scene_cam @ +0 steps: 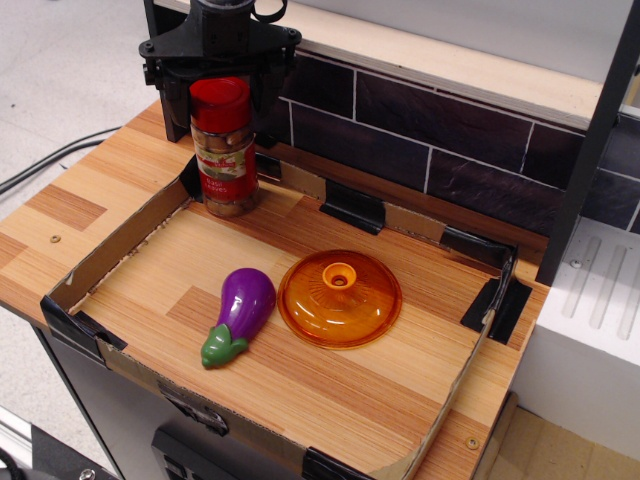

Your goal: Topple basil bottle

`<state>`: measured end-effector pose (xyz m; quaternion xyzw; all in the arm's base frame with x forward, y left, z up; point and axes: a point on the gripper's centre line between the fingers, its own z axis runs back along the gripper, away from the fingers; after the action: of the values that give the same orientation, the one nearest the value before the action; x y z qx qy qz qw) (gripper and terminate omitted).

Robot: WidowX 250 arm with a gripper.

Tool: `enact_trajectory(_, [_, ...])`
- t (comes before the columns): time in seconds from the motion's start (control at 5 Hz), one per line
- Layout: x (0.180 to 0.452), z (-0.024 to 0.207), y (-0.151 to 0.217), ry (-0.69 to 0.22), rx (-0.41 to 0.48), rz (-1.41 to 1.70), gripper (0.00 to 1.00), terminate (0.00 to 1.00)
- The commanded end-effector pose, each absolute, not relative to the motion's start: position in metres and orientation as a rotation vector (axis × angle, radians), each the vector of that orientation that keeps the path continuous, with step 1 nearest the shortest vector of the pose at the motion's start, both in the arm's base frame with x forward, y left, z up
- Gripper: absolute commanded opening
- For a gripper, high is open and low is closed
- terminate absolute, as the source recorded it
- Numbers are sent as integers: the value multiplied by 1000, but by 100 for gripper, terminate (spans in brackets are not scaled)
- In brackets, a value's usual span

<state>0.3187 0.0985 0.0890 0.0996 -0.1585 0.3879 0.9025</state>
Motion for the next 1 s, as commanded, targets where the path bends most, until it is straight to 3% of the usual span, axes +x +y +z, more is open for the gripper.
enact_trajectory(0.0, [322,106,104,-336,195,732,0,0])
enact_trajectory(0.2, [318,111,110,-240,229,593,0,0])
enact_trajectory(0.4, [308,120,113,-213,230,491,0,0])
enact_trajectory(0.8, [280,134,123,-28,249,362,0,0])
